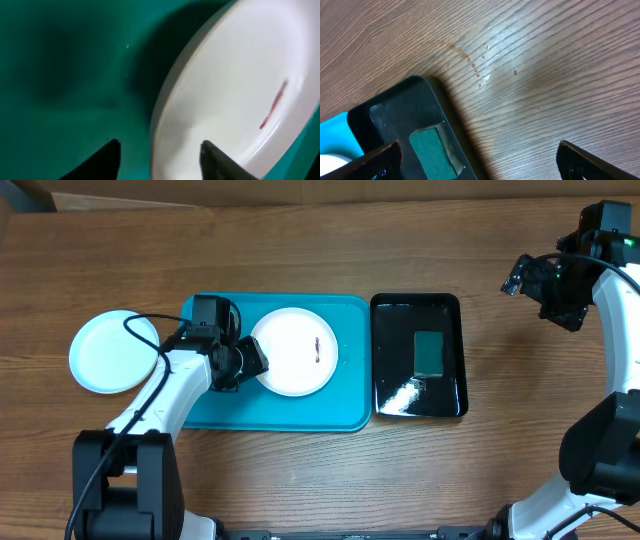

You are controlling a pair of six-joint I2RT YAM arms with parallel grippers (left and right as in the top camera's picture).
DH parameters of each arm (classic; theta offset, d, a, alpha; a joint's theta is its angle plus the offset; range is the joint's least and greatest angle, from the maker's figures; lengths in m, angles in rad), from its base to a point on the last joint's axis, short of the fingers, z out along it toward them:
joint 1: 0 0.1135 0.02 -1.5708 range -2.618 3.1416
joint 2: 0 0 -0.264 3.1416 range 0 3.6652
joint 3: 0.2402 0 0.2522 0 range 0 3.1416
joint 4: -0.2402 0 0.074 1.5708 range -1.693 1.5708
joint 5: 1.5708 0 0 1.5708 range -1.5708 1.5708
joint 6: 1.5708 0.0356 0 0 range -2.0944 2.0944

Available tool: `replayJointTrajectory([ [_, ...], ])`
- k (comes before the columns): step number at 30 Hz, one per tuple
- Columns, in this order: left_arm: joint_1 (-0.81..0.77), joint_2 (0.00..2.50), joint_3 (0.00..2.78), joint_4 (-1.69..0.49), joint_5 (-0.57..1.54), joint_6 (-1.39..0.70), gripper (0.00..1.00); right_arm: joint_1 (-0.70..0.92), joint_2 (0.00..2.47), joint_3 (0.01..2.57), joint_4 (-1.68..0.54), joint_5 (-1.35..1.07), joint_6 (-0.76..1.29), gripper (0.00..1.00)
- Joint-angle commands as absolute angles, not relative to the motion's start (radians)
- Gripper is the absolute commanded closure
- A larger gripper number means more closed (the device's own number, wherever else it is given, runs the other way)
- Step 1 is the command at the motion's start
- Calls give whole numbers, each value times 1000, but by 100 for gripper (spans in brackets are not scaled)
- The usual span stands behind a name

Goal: Clean dirty plates on tray and stack at the side
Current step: 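Drag the stained white plate onto the teal tray with left gripper, then lower the right gripper into the black tray and grasp the sponge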

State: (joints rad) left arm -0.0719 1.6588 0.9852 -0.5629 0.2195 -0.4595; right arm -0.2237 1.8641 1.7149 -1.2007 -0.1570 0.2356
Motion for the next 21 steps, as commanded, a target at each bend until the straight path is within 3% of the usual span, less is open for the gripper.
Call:
replayJointTrajectory([
  [1, -72, 1660, 1020, -556, 190, -367, 41, -226, 1857, 1728, -1199, -157, 239, 0],
  [11, -73, 1675, 1021, -549, 105, -370, 61, -226, 1857, 1728, -1198, -157, 239, 0],
  [15, -74, 1697, 1016, -565, 162, -374, 64, -226, 1857, 1728, -1198, -157, 239, 0],
  [19, -73, 1724, 1016, -596, 203, -374, 75, -226, 1857, 1728, -1199, -157, 239, 1],
  [21, -73, 1734, 1016, -615, 218, -374, 76, -226, 1857, 1728, -1198, -157, 239, 0],
])
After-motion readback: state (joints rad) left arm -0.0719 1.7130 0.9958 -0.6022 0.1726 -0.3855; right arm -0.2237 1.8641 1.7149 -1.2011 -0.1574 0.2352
